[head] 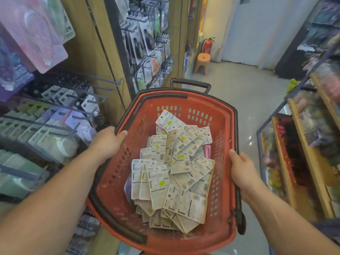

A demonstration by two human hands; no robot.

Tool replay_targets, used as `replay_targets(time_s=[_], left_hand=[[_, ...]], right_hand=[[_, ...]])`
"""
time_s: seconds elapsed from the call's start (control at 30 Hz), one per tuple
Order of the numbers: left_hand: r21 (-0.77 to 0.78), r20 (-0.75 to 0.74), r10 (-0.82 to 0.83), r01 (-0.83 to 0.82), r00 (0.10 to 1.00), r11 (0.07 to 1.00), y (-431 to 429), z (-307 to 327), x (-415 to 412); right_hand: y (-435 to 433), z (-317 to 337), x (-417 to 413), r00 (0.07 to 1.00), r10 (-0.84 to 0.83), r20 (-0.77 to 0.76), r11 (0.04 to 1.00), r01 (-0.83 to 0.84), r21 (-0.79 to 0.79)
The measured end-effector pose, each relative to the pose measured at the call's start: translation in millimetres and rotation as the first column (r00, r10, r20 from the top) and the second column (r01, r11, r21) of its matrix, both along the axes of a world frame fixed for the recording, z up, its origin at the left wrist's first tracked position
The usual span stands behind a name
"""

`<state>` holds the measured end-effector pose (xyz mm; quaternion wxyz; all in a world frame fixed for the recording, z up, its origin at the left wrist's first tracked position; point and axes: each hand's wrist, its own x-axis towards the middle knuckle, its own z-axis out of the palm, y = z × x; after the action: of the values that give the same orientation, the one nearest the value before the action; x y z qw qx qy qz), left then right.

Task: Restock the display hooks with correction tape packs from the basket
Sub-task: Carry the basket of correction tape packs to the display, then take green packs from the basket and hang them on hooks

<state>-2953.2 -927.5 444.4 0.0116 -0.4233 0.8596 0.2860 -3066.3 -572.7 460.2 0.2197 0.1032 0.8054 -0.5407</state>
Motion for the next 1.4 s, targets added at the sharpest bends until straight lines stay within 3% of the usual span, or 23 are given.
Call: replay_targets(time_s=[0.2, 0.37, 0.47, 0.53, 0.6, 0.67, 0.7, 0.77, 0.83, 0.9, 0.97, 1.03, 1.23, 1.33, 1.4], left_hand=[[-0.027, -0.033, 0.003, -0.004, 0.999, 1.0, 0, 0, -11], [-0.137, 0.063, -0.03, 0.038, 0.998, 0.99, 10, 11, -1], [-0.325, 0.086, -0.107, 0.129, 0.991, 0.937, 33, 29, 12], [-0.478, 0.108, -0.221, 0.246, 0.969, 0.843, 52, 43, 16], [-0.501, 0.144, -0.288, 0.321, 0.947, 0.804, 74, 51, 27], [-0.434, 0.194, -0.32, 0.374, 0.927, 0.82, 93, 46, 37], [-0.383, 0.23, -0.33, 0.397, 0.916, 0.834, 103, 41, 40], [-0.235, 0.3, -0.345, 0.42, 0.889, 0.877, 119, 26, 41], [-0.079, 0.397, -0.365, 0.428, 0.842, 0.9, 130, 11, 40], [0.032, 0.495, -0.397, 0.44, 0.773, 0.897, 137, -2, 40], [0.102, 0.568, -0.415, 0.44, 0.711, 0.892, 140, -11, 42], [0.128, 0.614, -0.416, 0.436, 0.671, 0.891, 140, -13, 45], [0.012, 0.563, -0.366, 0.435, 0.741, 0.9, 135, 3, 49], [0.004, 0.498, -0.345, 0.395, 0.796, 0.918, 128, 6, 56], [0.03, 0.439, -0.34, 0.365, 0.832, 0.931, 126, 12, 61]], right_hand=[[2, -5, -14, 1.0, 0.006, -0.027, 0.999, -0.008, -0.053], [4, -9, -13, 0.998, 0.049, -0.028, 0.998, -0.05, -0.044], [5, -11, -17, 0.991, 0.108, -0.083, 0.993, -0.102, 0.067], [6, -9, -21, 0.933, 0.206, -0.295, 0.947, -0.114, 0.301], [2, 5, -18, 0.733, 0.447, -0.513, 0.814, -0.097, 0.572], [-11, 18, -17, 0.513, 0.657, -0.553, 0.714, -0.186, 0.675], [-21, 21, -16, 0.439, 0.751, -0.494, 0.637, -0.283, 0.717], [-43, 17, -17, 0.307, 0.921, -0.24, 0.372, -0.509, 0.776], [-61, 4, -18, 0.172, 0.985, -0.002, 0.122, -0.689, 0.715], [-73, -11, -13, 0.039, 0.986, 0.162, -0.075, -0.762, 0.643], [-76, -31, -7, -0.05, 0.958, 0.283, -0.217, -0.772, 0.598], [-78, -42, 0, -0.104, 0.936, 0.335, -0.294, -0.755, 0.586], [-95, -61, 15, -0.174, 0.946, 0.274, -0.316, -0.684, 0.658], [-103, -70, 12, -0.168, 0.964, 0.207, -0.265, -0.682, 0.682], [-102, -67, 6, -0.109, 0.986, 0.128, -0.165, -0.754, 0.636]])
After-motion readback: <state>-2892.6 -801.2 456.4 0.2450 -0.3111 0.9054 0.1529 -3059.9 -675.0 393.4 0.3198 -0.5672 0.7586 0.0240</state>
